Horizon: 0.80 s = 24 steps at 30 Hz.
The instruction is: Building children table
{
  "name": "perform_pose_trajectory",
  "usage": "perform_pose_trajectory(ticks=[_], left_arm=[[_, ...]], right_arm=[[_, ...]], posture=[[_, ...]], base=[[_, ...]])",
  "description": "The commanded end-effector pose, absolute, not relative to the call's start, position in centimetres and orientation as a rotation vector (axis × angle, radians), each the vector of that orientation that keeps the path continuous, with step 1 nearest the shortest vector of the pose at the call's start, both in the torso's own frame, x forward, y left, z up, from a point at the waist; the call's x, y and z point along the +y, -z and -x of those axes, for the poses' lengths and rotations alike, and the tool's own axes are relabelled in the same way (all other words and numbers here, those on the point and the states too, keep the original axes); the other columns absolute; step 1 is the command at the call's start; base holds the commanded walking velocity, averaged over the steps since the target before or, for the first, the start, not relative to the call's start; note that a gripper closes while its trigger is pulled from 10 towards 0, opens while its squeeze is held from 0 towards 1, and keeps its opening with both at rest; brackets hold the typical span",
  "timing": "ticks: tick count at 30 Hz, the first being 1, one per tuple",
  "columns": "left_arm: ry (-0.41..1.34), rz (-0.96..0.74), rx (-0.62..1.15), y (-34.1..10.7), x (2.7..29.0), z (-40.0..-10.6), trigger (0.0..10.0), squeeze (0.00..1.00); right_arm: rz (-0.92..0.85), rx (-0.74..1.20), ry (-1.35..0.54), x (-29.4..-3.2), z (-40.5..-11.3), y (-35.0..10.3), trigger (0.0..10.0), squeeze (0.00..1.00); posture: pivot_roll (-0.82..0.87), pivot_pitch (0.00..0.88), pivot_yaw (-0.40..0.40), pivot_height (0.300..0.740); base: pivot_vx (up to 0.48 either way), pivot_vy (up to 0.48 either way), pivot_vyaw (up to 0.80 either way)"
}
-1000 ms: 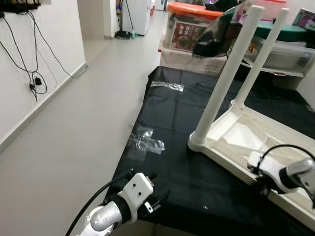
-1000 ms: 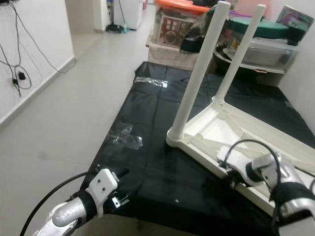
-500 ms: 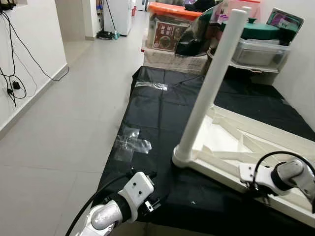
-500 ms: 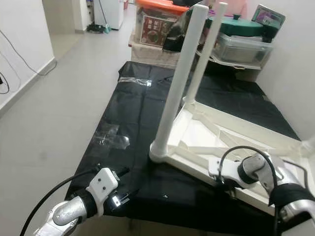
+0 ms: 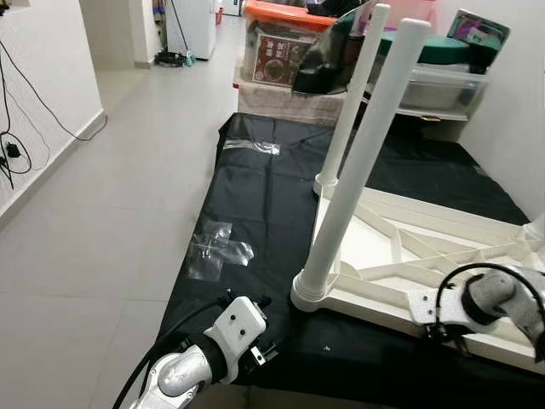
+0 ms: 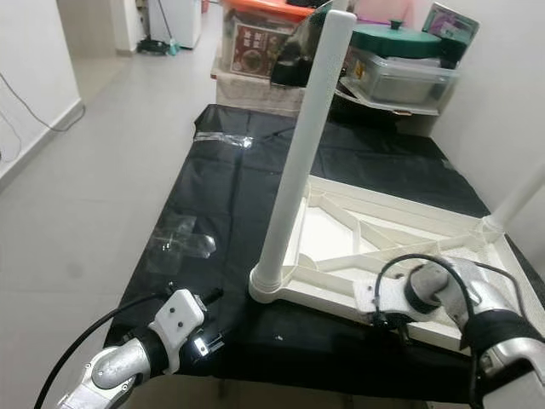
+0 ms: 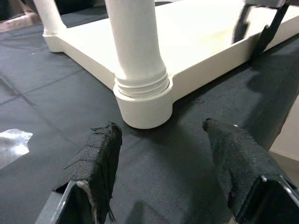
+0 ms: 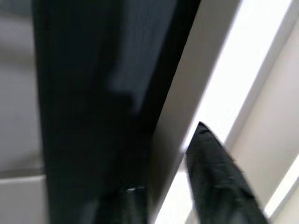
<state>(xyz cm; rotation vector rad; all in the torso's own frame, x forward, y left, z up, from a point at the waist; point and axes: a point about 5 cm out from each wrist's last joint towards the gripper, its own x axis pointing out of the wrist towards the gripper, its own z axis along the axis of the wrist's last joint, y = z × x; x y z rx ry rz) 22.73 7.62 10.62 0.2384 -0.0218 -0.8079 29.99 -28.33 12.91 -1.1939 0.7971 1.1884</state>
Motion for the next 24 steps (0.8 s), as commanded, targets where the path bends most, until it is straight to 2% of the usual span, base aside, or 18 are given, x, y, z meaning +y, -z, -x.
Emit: perform_pose_trajectory(ticks=[1,2,6,10,12,15,17,18,22,23,24], left_arm=[[0.806,-0.237,0.002,-10.2,7.6,-22.7,10.0,0.0],[0.806,-0.237,0.003,-10.1,7.6,-22.7,10.0,0.0],[0.807,-0.239,0.004,-10.1,7.6,-22.7,10.0,0.0],[0.807,-0.24,0.005,-10.0,7.7,-22.7,10.0,0.0],[0.811,-0.24,0.007,-10.0,7.7,-22.7,10.0,0.0],[0.813,-0.24,0.008,-10.0,7.7,-22.7,10.0,0.0],[0.816,-0.24,0.01,-9.9,7.6,-22.7,10.0,0.0],[0.816,-0.24,0.01,-9.9,7.6,-22.7,10.0,0.0],[0.818,-0.245,0.009,-9.8,7.7,-22.7,10.0,0.0],[0.818,-0.248,0.008,-9.8,7.7,-22.8,10.0,0.0],[0.818,-0.249,0.007,-9.8,7.7,-22.8,10.0,0.0]], right_arm=[[1.208,0.789,-1.209,-28.2,-30.0,-13.3,10.0,1.0],[1.204,0.804,-1.214,-28.4,-29.9,-13.4,10.0,0.0],[1.126,0.816,-1.219,-29.0,-29.4,-15.2,10.0,0.0],[1.021,0.74,-1.217,-28.8,-29.4,-17.2,10.0,0.0],[0.861,0.591,-1.202,-28.3,-29.7,-19.3,10.0,0.0],[0.782,0.519,-1.199,-28.1,-29.8,-20.2,10.0,0.0],[0.587,0.378,-1.151,-27.7,-30.2,-21.1,10.0,0.0],[0.587,0.378,-1.151,-27.7,-30.2,-21.1,10.0,0.0],[0.4,0.216,-1.084,-27.0,-30.7,-21.0,10.0,0.0],[0.357,0.167,-1.06,-26.7,-30.8,-20.9,10.0,0.14],[0.327,0.137,-1.043,-26.5,-30.9,-20.8,10.0,0.14]], posture=[[0.14,0.0,-0.141,0.74],[0.14,0.0,-0.141,0.74],[0.14,0.0,-0.14,0.74],[0.14,0.0,-0.14,0.74],[0.13,0.0,-0.131,0.74],[0.13,0.0,-0.131,0.74],[0.14,0.0,-0.131,0.74],[0.14,0.0,-0.131,0.74],[0.14,0.0,-0.131,0.74],[0.15,0.0,-0.13,0.74],[0.15,0.0,-0.13,0.74]], base=[[0.0,0.0,0.0],[0.0,0.0,0.0],[0.0,0.0,0.0],[0.0,0.0,0.0],[0.0,0.0,0.0],[0.0,0.0,0.0],[0.0,0.0,0.0],[0.0,0.0,0.0],[0.0,0.0,0.0],[0.0,0.0,0.0],[0.0,0.0,0.0]])
